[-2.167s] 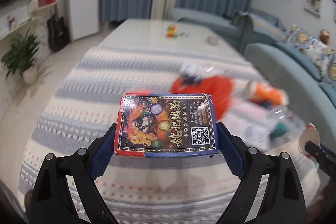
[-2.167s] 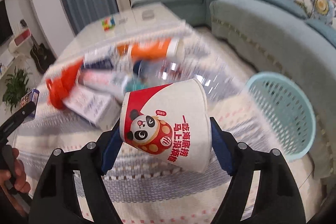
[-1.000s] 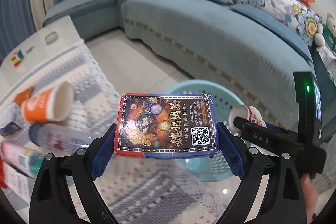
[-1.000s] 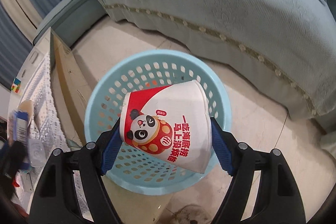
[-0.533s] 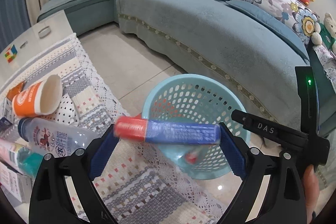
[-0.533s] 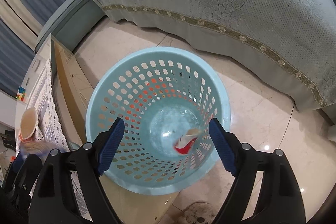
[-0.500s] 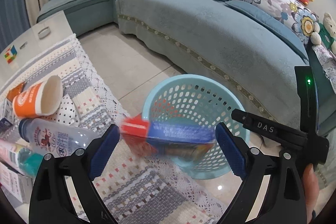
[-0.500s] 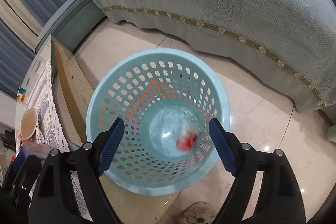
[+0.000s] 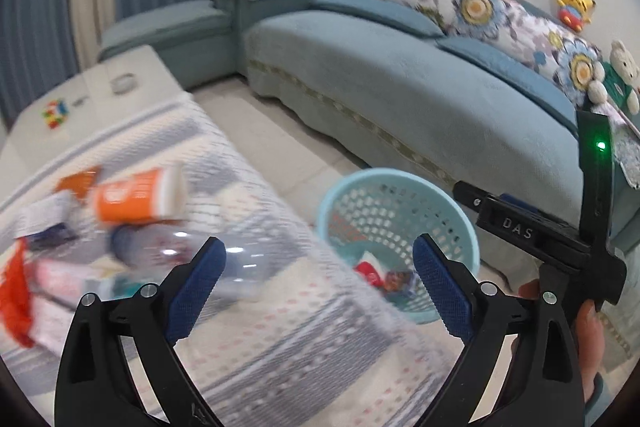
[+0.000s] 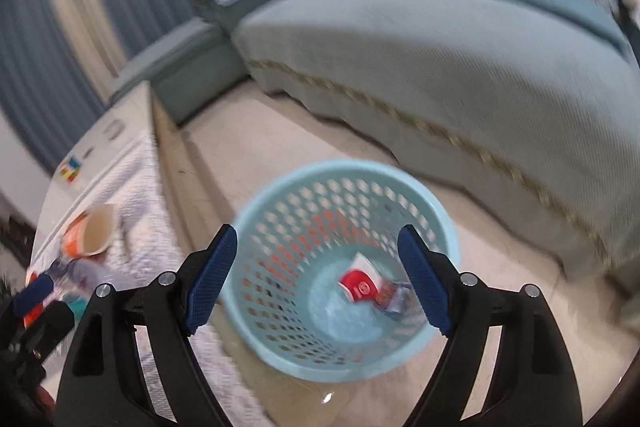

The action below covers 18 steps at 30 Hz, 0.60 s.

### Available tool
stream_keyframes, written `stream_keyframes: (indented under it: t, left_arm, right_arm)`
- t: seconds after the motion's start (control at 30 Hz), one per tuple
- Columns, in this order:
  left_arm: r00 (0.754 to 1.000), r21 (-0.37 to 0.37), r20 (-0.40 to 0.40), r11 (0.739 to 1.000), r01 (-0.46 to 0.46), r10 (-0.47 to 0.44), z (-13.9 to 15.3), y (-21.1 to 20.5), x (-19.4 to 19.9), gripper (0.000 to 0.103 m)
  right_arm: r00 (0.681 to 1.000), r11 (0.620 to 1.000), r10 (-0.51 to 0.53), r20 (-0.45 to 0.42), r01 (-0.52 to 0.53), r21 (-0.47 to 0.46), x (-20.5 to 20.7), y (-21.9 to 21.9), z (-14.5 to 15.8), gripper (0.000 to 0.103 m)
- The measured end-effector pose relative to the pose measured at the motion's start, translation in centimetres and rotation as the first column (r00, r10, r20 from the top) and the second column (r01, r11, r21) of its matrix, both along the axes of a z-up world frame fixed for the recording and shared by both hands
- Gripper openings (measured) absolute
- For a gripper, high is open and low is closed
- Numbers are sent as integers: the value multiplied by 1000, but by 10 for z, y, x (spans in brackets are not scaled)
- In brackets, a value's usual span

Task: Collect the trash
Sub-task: 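Grasp the red plastic bag with the left tool while the right tool grasps the milk bottle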

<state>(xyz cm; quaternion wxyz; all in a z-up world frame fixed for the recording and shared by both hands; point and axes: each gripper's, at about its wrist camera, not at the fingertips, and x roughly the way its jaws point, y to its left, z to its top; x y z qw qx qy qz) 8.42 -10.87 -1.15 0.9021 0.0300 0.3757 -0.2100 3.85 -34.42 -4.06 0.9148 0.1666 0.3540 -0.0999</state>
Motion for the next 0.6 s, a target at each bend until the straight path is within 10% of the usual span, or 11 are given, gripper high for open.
stream_keyframes:
  t: [0.23,0.6]
  left_arm:
    - [974,-49,69,976,-213,217,34,100,-29,92]
    - [844,-56,-11,843,-535,536,7,287,-26,92]
  right_arm:
    - [966,971,207,157,-184,-152,-14,84,41,78]
    - [884,879,461,79,-442,-178,10,188,27,78]
